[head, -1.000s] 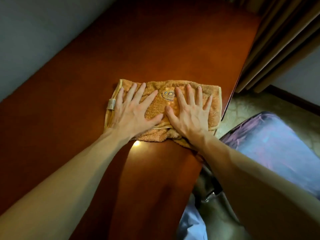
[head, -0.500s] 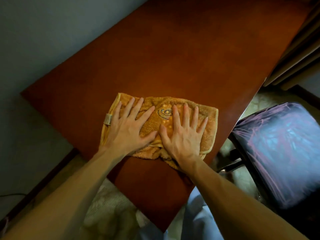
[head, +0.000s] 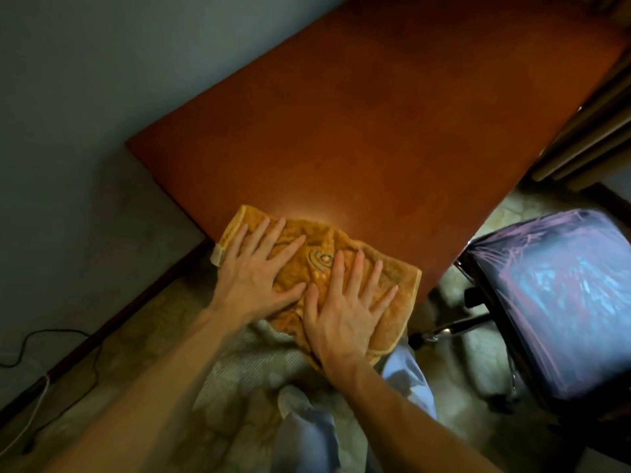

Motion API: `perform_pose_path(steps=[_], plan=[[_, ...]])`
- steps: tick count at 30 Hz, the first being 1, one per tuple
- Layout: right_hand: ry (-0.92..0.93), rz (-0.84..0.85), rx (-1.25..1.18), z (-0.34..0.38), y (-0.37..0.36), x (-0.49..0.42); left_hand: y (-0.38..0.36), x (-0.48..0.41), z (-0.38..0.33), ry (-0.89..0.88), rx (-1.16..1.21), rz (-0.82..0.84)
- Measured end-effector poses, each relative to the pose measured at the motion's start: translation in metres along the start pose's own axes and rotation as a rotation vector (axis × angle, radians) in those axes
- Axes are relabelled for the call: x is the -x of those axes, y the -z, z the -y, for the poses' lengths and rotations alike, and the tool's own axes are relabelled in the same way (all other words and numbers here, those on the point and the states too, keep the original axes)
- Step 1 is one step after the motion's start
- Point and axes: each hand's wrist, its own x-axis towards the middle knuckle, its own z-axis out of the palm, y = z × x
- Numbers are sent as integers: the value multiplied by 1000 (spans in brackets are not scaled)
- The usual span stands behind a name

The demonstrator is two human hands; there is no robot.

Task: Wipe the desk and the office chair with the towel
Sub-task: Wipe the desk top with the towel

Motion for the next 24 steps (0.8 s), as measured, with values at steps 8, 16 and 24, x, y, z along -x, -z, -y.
perform_pose_path(steps=[8, 16, 24], plan=[[128, 31, 81, -6, 0, -29, 0, -9, 16, 42, 1, 1], [405, -7, 105, 11, 1, -123, -10, -48, 59, 140, -31, -70], [776, 17, 131, 52, 6, -240, -12, -90, 90, 417, -25, -121]])
